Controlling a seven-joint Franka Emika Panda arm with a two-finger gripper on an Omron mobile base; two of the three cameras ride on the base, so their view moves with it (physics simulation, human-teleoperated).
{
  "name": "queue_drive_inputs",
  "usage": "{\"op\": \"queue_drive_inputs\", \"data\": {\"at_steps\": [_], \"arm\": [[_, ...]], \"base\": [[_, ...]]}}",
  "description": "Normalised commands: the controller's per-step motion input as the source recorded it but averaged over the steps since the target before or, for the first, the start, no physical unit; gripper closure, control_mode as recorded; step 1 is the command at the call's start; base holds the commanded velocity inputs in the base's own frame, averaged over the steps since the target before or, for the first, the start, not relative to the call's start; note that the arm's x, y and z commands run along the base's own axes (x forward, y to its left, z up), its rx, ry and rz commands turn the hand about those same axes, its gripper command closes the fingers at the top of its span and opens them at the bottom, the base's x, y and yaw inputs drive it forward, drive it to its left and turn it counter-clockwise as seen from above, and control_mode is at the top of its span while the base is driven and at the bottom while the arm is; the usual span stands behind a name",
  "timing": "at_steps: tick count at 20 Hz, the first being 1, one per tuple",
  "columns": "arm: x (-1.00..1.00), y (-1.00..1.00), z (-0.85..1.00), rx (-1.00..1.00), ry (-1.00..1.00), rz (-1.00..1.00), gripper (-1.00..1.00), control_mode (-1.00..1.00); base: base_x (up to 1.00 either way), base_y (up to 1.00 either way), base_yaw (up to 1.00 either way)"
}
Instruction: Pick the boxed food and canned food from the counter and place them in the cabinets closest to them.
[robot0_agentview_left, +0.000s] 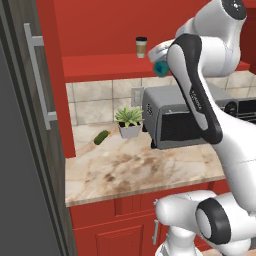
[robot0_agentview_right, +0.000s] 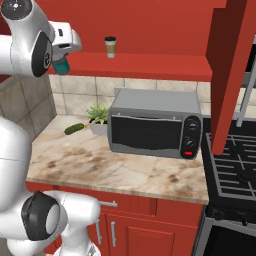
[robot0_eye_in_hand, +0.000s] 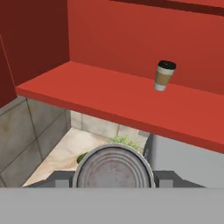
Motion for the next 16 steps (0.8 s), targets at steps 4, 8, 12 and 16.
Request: {"op": "queue_drive_inputs", "data": {"at_steps": [4, 8, 12, 16], "arm": [[0.48, 0.08, 0.05, 0.05, 0.0, -0.01, 1.0, -1.0], [0.53, 0.12, 0.07, 0.03, 0.0, -0.02, 1.0, -1.0], [0.53, 0.13, 0.06, 0.02, -0.01, -0.03, 1.0, -1.0], [0.5, 0.14, 0.01, 0.0, -0.01, -0.03, 1.0, -1.0]], "base": [[0.0, 0.0, 0.0], [0.0, 0.0, 0.0], [0.0, 0.0, 0.0], [0.0, 0.0, 0.0]]}}
